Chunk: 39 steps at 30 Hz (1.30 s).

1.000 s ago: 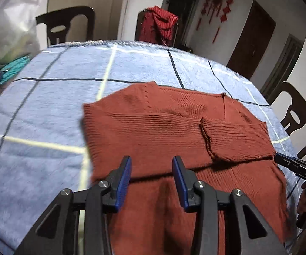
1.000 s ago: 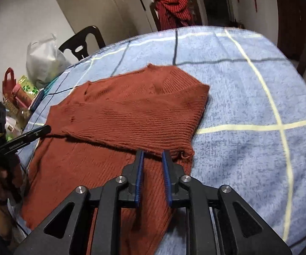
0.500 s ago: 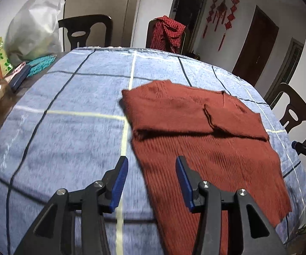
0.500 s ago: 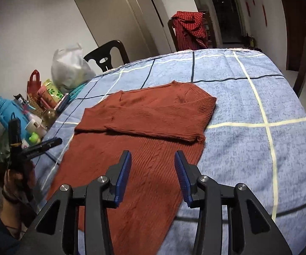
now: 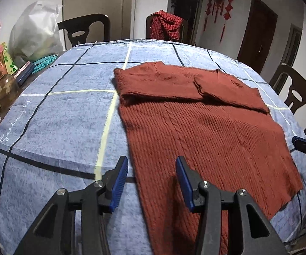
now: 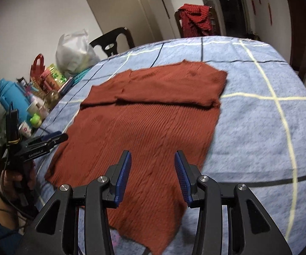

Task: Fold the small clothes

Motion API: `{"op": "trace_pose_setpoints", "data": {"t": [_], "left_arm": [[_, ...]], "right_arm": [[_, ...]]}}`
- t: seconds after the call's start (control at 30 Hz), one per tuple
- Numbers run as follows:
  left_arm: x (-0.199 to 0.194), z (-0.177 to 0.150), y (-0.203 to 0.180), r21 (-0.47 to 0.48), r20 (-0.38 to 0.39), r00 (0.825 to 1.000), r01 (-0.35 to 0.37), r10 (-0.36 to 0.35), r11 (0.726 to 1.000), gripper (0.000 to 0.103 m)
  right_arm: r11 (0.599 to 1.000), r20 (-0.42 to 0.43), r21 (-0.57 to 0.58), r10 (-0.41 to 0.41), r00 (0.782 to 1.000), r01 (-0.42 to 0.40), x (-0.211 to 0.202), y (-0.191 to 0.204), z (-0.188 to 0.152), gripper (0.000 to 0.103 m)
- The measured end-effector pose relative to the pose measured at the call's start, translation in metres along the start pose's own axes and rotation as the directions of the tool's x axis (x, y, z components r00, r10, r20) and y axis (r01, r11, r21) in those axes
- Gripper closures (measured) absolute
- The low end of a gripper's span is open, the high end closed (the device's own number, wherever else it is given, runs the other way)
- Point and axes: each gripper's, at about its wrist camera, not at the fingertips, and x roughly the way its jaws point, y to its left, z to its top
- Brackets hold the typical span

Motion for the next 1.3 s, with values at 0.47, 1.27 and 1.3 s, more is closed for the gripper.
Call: {"op": "trace_pose_setpoints", "data": {"t": [0.47, 1.27, 1.3], "left_arm": [[0.012, -0.003, -0.007, 0.036, -0.02, 1.0, -0.019, 0.02, 0.999, 0.049], [-0.006, -0.021, 0.003, -0.066, -0.022, 0.987, 0.159, -0.16, 0.985, 0.048], [-0.007, -0.023, 0.005, -0.082, -0.024, 0.984, 0.176, -0.179, 0.981, 0.048]], "right_arm": [[1.0, -0.082, -0.021, 0.016, 0.996, -0.018, 0.026, 0.007, -0.008, 0.06], [0.98, -0.042, 0.182, 0.084, 0.996, -0.075, 0.009, -0.029, -0.025, 0.056], [0.978, -0.041, 0.187, 0.103, 0.994, -0.094, 0.008, -0.028, -0.027, 0.055]]}}
